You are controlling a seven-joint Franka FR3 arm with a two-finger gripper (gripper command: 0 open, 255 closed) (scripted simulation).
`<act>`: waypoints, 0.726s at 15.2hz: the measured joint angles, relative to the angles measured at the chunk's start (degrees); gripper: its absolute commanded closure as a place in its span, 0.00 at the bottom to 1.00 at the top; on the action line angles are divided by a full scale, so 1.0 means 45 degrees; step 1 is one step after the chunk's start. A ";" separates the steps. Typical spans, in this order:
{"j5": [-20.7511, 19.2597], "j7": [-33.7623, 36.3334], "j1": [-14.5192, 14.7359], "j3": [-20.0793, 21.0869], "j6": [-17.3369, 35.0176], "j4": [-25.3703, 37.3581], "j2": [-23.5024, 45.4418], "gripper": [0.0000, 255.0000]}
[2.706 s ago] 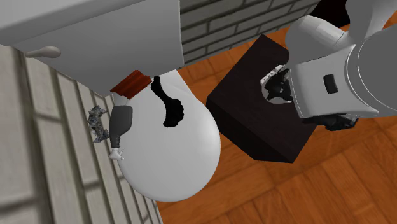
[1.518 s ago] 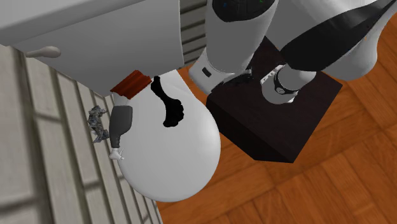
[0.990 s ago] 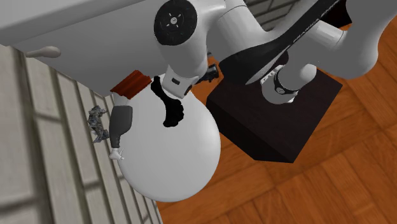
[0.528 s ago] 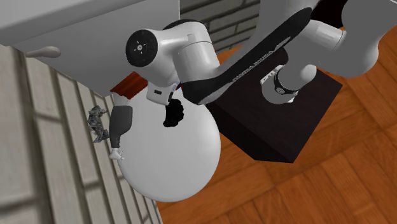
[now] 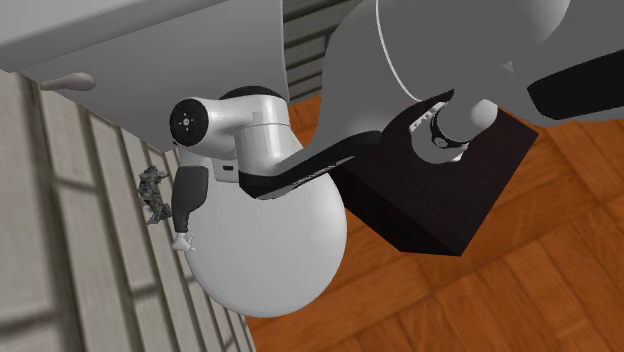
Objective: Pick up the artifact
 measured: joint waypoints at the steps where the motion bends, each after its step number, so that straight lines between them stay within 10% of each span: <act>1: 0.0139 -0.0196 -0.0141 0.0142 0.0118 0.0096 0.0241 0.00; 8: 0.0724 -0.0568 -0.0593 0.0673 0.0925 0.0114 0.1160 0.00; 9: 0.0740 -0.0571 -0.0603 0.0687 0.0942 0.0121 0.1185 1.00; 11: 0.0750 -0.0574 -0.0614 0.0692 0.0955 0.0130 0.1200 1.00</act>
